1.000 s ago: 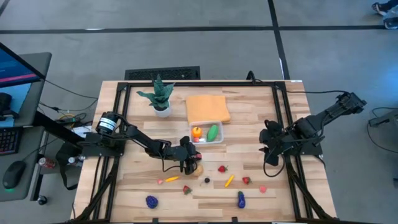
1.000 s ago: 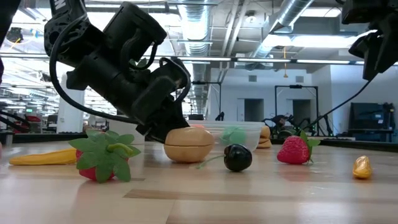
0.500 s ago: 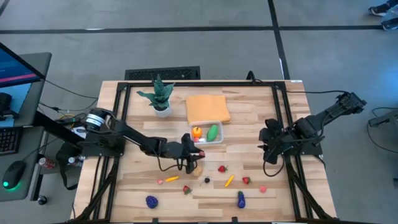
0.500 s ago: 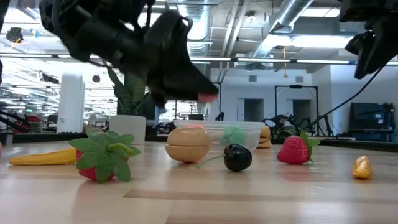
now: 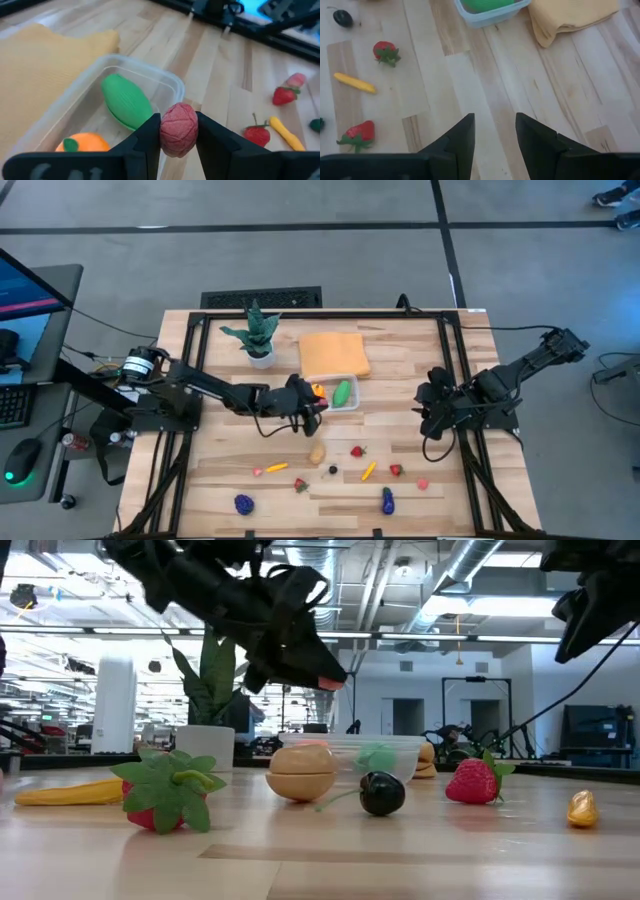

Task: Pick and placing Produce into tupperware
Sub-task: Put the top pink apricot into the transparent bin

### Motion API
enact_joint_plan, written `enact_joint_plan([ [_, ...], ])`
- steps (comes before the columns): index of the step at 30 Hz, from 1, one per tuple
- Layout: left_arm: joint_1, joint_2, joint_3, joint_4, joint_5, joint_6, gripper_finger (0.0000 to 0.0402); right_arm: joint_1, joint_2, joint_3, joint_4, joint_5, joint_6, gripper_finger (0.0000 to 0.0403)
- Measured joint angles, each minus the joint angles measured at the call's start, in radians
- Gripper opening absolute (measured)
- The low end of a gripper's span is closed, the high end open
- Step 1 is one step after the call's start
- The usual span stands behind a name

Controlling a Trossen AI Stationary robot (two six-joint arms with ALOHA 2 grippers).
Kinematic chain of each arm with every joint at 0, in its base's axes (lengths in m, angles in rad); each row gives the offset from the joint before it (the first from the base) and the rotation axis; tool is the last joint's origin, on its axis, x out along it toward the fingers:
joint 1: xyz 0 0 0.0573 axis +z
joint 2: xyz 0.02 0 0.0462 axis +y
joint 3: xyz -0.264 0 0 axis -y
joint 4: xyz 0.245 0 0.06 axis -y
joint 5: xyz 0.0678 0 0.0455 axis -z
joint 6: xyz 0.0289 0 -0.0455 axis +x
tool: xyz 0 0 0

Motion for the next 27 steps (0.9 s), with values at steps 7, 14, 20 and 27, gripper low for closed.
enact_joint_plan([
  [7,0.072,0.000,0.082,-0.159,0.021,0.040,0.0096,0.000,0.000,0.000,0.016,0.008,0.000,0.0134],
  [14,0.163,0.000,0.088,-0.204,0.111,0.016,0.0096,0.000,0.000,0.000,0.023,0.025,0.000,0.0132],
  [20,0.195,0.000,0.088,-0.211,0.160,0.051,0.0096,0.000,0.000,0.000,0.032,0.025,0.000,0.0134],
  [27,0.202,0.048,0.098,-0.193,0.200,0.087,0.0096,0.000,0.000,0.000,0.037,0.027,0.000,0.0133],
])
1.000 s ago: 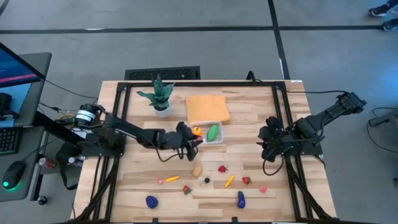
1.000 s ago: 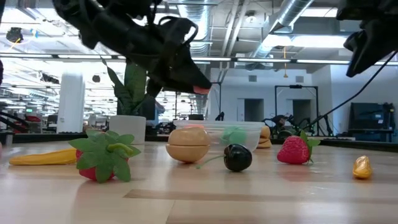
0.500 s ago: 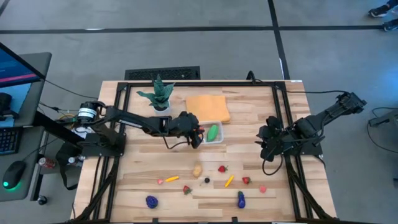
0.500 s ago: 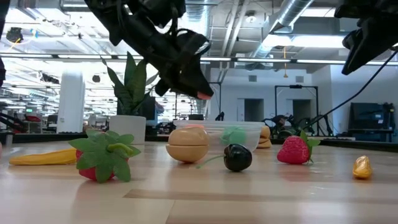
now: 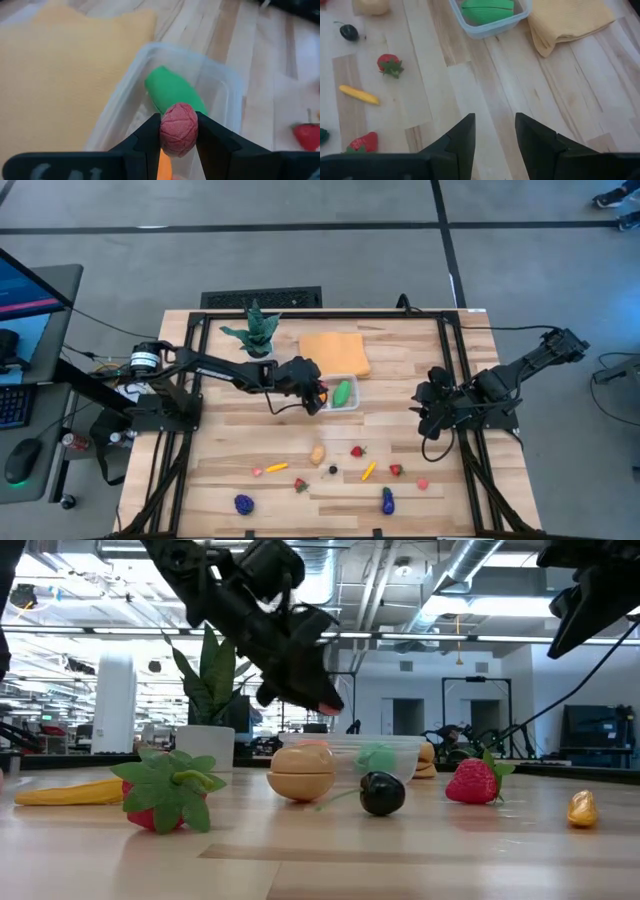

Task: Pick and placing Produce into tupperware
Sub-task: Put the top pink apricot into the transparent bin, then put the right pink apricot into the transparent bin

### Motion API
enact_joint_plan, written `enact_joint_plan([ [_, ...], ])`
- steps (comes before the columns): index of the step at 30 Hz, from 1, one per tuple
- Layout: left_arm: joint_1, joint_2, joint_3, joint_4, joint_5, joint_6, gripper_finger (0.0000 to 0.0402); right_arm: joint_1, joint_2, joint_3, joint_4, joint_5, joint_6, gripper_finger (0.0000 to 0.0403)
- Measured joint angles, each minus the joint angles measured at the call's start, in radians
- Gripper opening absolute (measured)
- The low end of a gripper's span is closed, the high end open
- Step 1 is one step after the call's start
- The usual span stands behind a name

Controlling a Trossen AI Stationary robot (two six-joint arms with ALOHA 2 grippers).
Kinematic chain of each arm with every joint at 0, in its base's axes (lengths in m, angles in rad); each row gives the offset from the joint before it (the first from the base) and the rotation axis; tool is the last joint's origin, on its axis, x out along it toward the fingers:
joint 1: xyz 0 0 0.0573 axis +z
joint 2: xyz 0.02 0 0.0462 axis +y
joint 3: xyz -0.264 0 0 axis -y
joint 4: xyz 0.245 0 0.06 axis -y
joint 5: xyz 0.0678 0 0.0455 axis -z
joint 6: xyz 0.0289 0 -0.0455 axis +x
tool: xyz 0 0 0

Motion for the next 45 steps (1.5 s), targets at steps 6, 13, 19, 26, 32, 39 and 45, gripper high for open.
enact_joint_plan([
  [6,0.000,0.059,0.051,-0.013,0.018,0.013,0.0096,0.000,-0.001,0.000,0.004,0.003,0.000,0.0134],
  [13,0.000,0.083,0.082,-0.012,-0.012,0.055,0.0096,0.000,-0.001,-0.001,0.007,0.002,0.008,0.0133],
  [19,0.004,0.083,0.082,-0.021,-0.017,0.061,0.0111,0.000,0.000,-0.001,0.006,0.002,0.008,0.0134],
  [26,0.003,0.083,0.082,-0.021,-0.015,0.065,0.0159,0.000,0.000,-0.001,0.006,0.002,0.007,0.0133],
  [32,0.003,0.082,0.082,-0.017,-0.015,0.065,0.0189,0.000,0.000,-0.001,0.006,0.002,0.008,0.0134],
  [39,0.000,0.049,0.081,0.019,0.077,0.074,0.0194,0.018,0.000,-0.001,0.005,-0.056,0.008,0.0133],
  [45,-0.032,-0.094,0.081,-0.049,0.123,0.154,0.0194,0.179,-0.042,-0.001,0.000,-0.077,0.099,0.0132],
])
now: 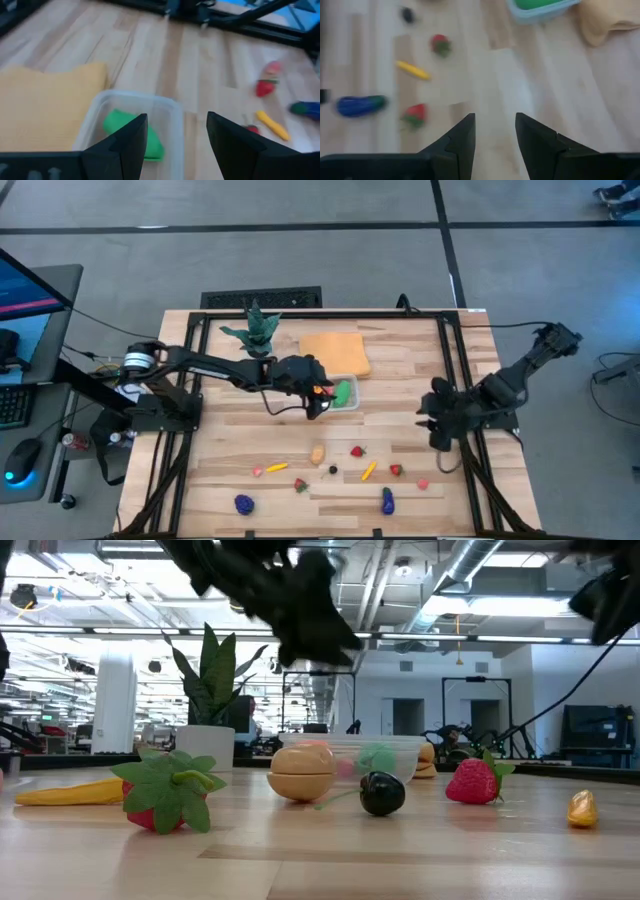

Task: Pick and placing Produce into tupperware
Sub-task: Put the right pink apricot into the transparent bin

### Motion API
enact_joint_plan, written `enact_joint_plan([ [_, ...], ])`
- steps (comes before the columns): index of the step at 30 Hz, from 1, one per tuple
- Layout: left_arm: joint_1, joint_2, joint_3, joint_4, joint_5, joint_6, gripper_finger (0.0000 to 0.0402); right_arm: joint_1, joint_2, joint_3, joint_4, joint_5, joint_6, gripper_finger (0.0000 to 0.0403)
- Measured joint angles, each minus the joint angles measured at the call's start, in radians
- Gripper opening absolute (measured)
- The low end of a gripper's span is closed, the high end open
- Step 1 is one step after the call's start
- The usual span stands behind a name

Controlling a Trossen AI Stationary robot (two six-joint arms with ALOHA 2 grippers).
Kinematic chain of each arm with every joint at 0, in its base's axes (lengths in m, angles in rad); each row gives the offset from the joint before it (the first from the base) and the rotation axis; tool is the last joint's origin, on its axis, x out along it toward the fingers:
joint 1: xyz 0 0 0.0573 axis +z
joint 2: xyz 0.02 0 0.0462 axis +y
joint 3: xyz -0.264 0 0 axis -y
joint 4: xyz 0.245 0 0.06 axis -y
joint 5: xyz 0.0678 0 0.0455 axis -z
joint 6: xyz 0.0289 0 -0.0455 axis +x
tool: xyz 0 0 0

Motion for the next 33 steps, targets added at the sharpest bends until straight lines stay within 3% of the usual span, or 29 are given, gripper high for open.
enact_joint_plan([
  [8,-0.041,-0.217,0.001,-0.227,-0.119,0.041,0.0194,0.354,-0.089,-0.116,0.088,0.160,0.403,0.0134],
  [16,-0.078,-0.353,0.000,-0.390,-0.200,-0.012,0.0194,0.603,-0.006,-0.239,0.323,0.254,0.749,0.0134],
  [24,-0.092,-0.383,-0.001,-0.424,-0.259,-0.022,0.0194,0.734,0.186,-0.239,0.469,0.256,0.836,0.0125],
  [33,-0.092,-0.382,-0.001,-0.424,-0.289,-0.034,0.0194,0.748,0.359,-0.239,0.567,0.255,0.780,0.0134],
])
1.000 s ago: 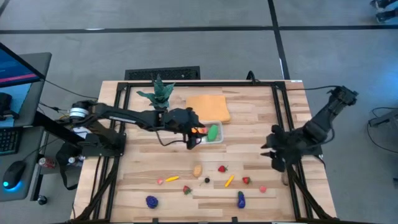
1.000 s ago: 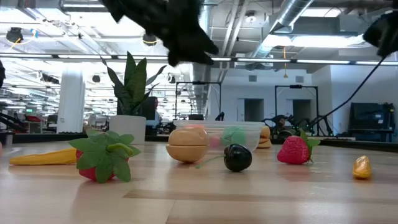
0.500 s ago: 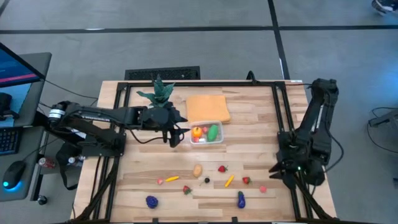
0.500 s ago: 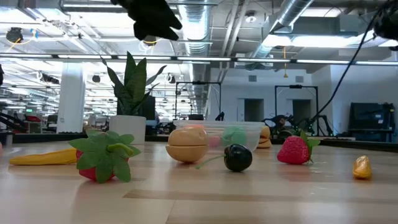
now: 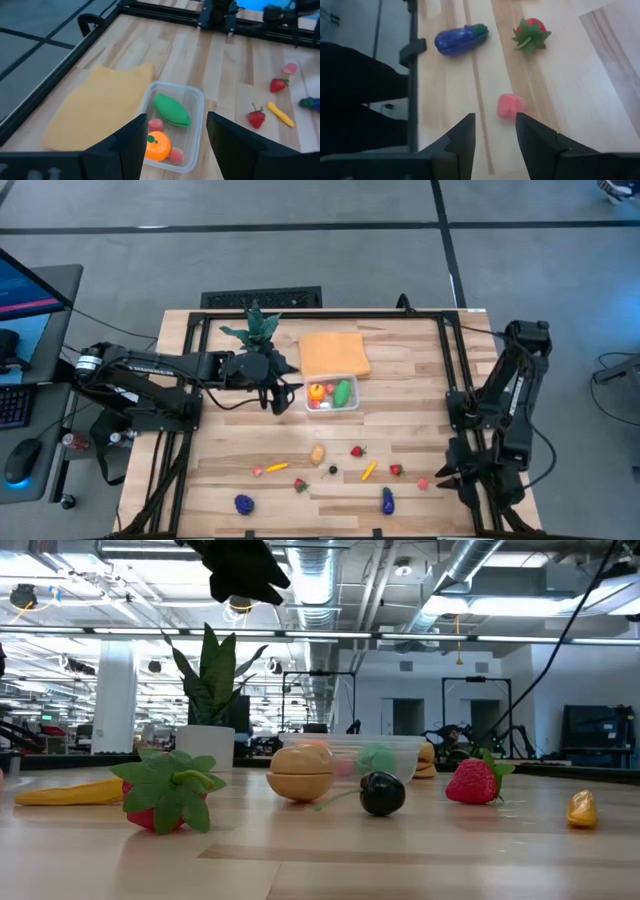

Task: Pick and placing Produce into tupperware
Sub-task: Put the right pink apricot into the transparent bin

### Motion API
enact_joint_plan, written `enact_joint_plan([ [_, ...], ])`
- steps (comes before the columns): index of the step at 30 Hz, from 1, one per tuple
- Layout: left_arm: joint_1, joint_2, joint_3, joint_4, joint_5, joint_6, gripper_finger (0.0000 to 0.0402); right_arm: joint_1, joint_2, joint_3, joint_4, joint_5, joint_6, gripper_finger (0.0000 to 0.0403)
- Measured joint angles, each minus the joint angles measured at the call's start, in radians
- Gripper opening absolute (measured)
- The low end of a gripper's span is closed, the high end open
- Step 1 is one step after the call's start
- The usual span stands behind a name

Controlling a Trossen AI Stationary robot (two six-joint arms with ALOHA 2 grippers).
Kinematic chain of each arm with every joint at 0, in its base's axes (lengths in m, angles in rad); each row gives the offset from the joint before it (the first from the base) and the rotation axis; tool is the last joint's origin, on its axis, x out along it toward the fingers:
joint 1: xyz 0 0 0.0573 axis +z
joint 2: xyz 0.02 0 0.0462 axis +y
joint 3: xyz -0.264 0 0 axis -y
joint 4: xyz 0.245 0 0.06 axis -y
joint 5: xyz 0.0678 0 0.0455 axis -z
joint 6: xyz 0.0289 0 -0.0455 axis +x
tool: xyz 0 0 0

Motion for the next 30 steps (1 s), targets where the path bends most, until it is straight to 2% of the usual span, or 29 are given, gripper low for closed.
enact_joint_plan([
  [5,0.000,0.000,0.000,0.000,-0.003,-0.023,0.0194,0.000,0.070,0.000,0.021,-0.002,-0.007,0.0160],
  [15,0.000,0.000,0.000,0.002,-0.003,-0.042,0.0194,-0.061,0.142,-0.001,0.044,-0.056,-0.008,0.0245],
  [30,0.000,0.000,0.000,0.002,0.000,-0.048,0.0195,-0.167,0.234,-0.002,0.207,-0.159,-0.112,0.0248],
])
